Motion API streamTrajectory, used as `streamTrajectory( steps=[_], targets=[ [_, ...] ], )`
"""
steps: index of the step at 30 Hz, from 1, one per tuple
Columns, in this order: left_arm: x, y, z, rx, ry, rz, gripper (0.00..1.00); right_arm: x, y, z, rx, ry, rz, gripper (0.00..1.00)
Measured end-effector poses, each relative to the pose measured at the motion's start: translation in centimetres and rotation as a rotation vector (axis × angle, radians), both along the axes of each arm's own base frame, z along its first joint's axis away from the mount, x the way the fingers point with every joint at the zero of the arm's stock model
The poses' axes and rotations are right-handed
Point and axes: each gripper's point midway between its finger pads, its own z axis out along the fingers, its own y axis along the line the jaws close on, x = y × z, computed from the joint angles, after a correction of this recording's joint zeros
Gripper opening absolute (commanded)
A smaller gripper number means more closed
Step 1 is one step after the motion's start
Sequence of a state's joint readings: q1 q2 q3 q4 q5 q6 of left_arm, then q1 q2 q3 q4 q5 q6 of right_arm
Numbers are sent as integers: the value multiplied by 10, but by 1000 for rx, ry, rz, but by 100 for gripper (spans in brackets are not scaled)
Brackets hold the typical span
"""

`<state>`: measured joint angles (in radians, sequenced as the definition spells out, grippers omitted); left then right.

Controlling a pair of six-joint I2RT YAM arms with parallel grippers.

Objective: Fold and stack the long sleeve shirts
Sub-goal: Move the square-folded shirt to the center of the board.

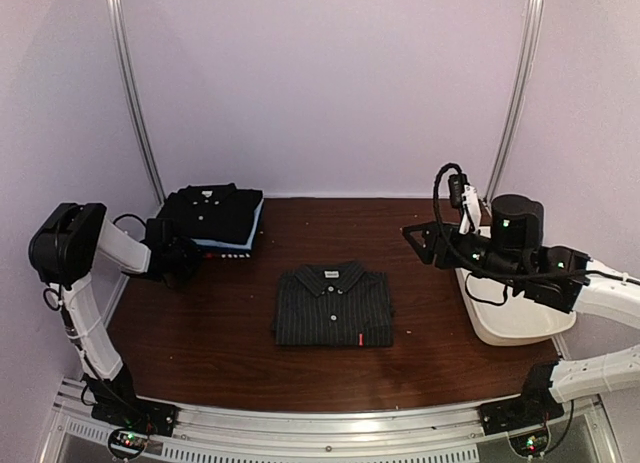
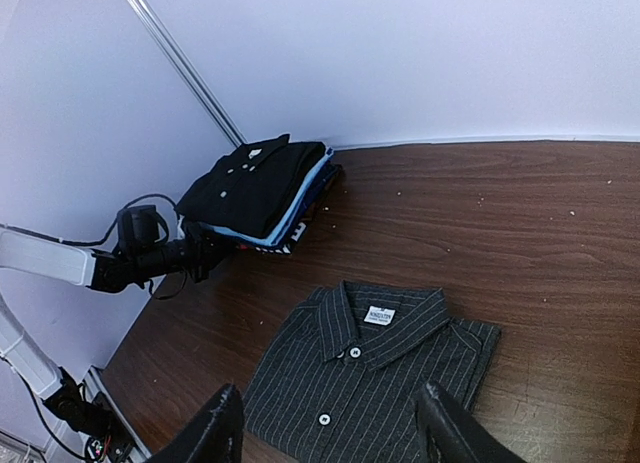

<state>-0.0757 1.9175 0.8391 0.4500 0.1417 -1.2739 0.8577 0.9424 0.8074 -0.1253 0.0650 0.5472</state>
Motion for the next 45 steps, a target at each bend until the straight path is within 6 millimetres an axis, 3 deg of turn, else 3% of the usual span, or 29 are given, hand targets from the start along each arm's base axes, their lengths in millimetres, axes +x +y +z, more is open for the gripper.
streamTrajectory(
  steps=[18,22,27,33,39,42,45],
  targets=[
    [-170,-11,-3,4,71,-47,0,9,26,-40,-44,60,56,60],
    [-196,-13,-2,1,66,-56,0,9,32,-55,-61,89,79,60],
    [-219,-12,4,-9,41,-62,0,10,39,-65,-71,108,98,60],
    [-233,-9,7,-6,51,-62,0,12,43,-71,-74,116,107,61],
    [-244,-7,-3,15,111,-73,27,13,45,-75,-79,122,110,61],
    [-248,-7,-5,27,148,-86,34,13,46,-76,-82,125,110,63],
    [-252,-8,-3,46,177,-106,34,14,46,-79,-87,129,110,64]
  ],
)
